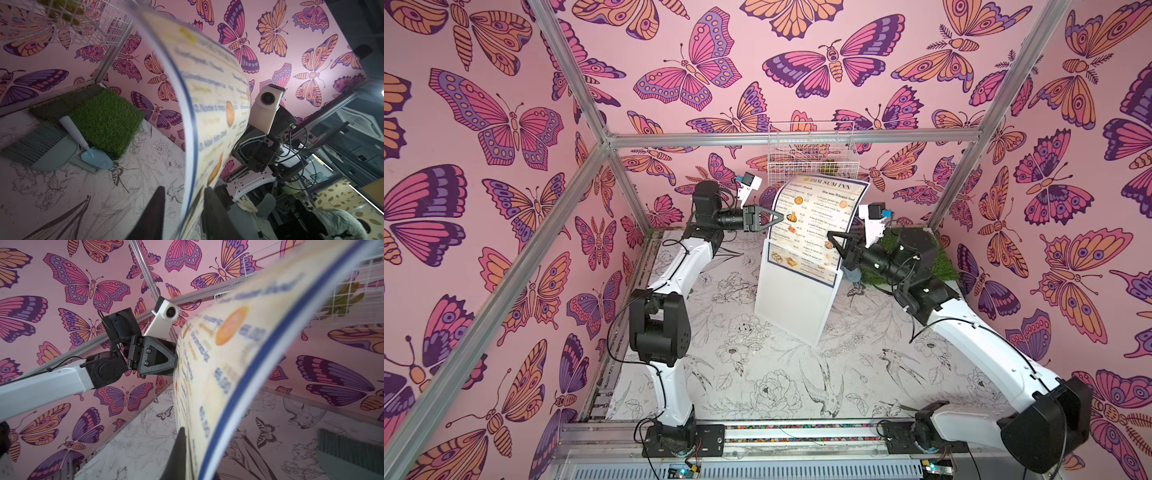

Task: Insert the menus into the narrow rack
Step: Insert the menu into the narrow rack.

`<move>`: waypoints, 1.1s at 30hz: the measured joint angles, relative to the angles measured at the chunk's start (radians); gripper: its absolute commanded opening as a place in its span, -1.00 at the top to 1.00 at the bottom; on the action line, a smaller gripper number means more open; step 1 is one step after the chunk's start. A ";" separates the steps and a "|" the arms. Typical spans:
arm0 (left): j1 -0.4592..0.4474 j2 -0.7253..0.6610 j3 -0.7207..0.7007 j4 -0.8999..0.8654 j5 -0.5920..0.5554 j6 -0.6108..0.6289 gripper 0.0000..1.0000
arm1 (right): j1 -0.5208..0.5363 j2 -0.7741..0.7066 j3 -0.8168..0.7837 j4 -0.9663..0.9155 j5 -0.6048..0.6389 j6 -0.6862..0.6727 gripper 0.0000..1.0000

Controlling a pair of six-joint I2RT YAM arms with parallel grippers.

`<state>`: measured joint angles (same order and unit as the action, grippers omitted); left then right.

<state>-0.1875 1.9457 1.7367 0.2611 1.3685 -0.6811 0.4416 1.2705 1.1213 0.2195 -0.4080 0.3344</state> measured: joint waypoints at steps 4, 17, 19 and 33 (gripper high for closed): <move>-0.001 0.000 0.000 -0.001 -0.007 -0.005 -1.00 | 0.000 -0.003 -0.013 0.005 -0.017 -0.017 0.98; -0.001 -0.006 -0.001 0.000 -0.061 -0.010 -1.00 | -0.001 -0.054 -0.139 0.006 -0.019 -0.047 0.96; -0.001 -0.006 -0.001 0.000 -0.067 -0.012 -1.00 | -0.001 -0.062 -0.147 0.006 -0.019 -0.047 0.93; -0.019 -0.016 -0.006 0.002 -0.058 -0.014 -0.10 | -0.001 -0.066 -0.111 0.001 -0.010 -0.040 0.16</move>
<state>-0.2062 1.9297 1.7302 0.2626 1.3106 -0.6949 0.4408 1.2045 1.0100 0.2203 -0.4179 0.2939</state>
